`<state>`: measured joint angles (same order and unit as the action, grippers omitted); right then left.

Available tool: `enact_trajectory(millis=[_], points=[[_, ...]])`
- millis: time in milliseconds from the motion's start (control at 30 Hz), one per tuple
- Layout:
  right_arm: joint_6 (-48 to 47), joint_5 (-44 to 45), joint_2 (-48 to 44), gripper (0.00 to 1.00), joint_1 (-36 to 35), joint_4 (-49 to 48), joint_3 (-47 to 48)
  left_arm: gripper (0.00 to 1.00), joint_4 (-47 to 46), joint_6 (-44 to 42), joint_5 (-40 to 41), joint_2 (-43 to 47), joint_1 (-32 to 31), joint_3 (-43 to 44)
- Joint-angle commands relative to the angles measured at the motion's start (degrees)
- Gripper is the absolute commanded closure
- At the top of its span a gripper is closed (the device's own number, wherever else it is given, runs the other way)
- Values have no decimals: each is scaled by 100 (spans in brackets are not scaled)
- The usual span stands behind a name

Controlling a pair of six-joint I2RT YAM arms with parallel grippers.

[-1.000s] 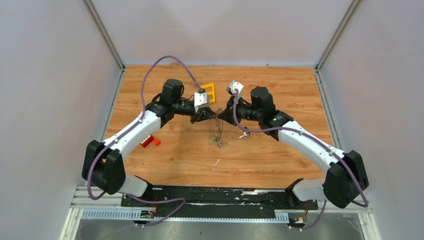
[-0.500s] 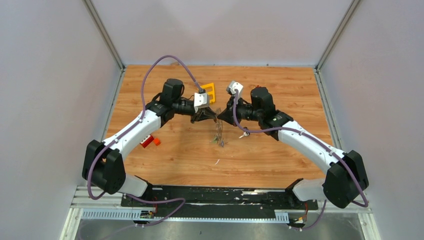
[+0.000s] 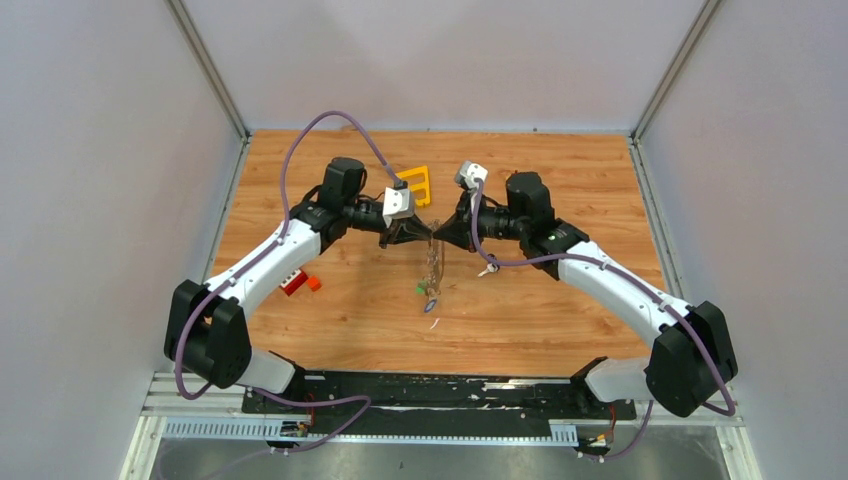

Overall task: Put the keys on the keyring
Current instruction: Adjust the keyring.

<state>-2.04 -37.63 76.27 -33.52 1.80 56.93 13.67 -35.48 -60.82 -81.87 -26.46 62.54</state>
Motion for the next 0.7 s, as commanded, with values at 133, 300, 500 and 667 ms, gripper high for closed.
enact_trajectory(millis=[133, 300, 500, 667], points=[[-51, -283, -218, 100, 76, -728, -74, 82, -171, 116, -531, 198, 9, -137], [-65, -295, -227, 100, 109, -784, -114, 87, -200, 197, -606, 197, 9, -142], [-77, -324, -209, 100, 131, -846, -142, 90, -406, 458, -712, 172, 9, -193], [-85, -443, -200, 100, 166, -962, -197, 89, -449, 582, -853, 149, 8, -210]])
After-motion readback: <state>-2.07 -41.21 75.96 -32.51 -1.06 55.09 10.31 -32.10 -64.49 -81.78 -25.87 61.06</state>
